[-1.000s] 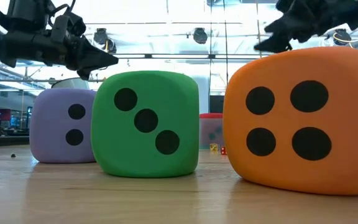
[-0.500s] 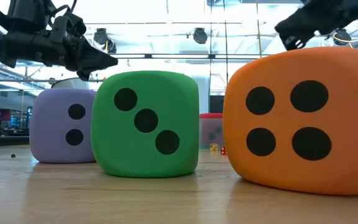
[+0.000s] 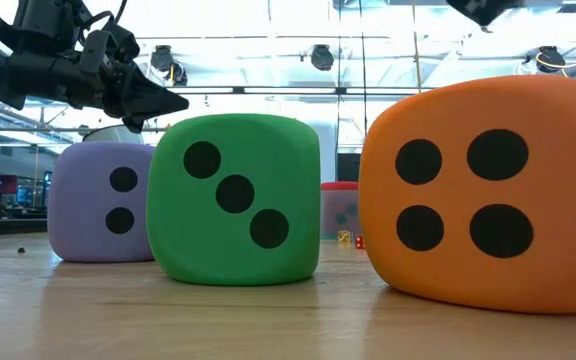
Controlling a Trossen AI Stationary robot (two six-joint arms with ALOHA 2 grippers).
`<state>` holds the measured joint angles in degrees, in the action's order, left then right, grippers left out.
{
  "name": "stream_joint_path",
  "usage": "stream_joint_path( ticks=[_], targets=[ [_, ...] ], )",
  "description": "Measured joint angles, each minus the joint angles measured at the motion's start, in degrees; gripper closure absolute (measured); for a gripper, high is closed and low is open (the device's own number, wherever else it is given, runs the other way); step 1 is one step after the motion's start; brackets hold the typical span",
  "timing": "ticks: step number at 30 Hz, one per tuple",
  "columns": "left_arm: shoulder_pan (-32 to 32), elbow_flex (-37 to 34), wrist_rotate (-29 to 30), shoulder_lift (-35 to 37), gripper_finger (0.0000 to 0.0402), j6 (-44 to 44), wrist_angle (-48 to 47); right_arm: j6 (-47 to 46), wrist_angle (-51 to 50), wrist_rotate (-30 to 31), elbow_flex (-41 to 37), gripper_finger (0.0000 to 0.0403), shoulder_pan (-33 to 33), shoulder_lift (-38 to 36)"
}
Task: Pick & Place Dice
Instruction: Put the right large purple die into the blue bin
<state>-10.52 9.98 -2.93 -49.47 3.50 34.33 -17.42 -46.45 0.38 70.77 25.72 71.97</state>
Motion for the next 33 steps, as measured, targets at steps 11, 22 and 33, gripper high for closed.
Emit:
stream_joint_path(
  ticks=[11, 22, 33],
  targets=[
    [0.0, 0.0, 0.0, 0.0, 0.0378, -0.8, -1.5, 1.5, -6.3, -0.9, 3.1, 0.0010, 3.5, 10.9],
    [0.0, 0.1, 0.0, 0.0, 0.0378, -1.3, -2.6, 6.8, -5.8, -3.6, 3.9, 0.0005, 4.7, 16.9],
    [0.0, 0.1, 0.0, 0.0, 0.0378, -1.3, -2.9, 6.2, -5.6, -1.7, 5.6, 0.0004, 8.3, 19.4]
  ],
)
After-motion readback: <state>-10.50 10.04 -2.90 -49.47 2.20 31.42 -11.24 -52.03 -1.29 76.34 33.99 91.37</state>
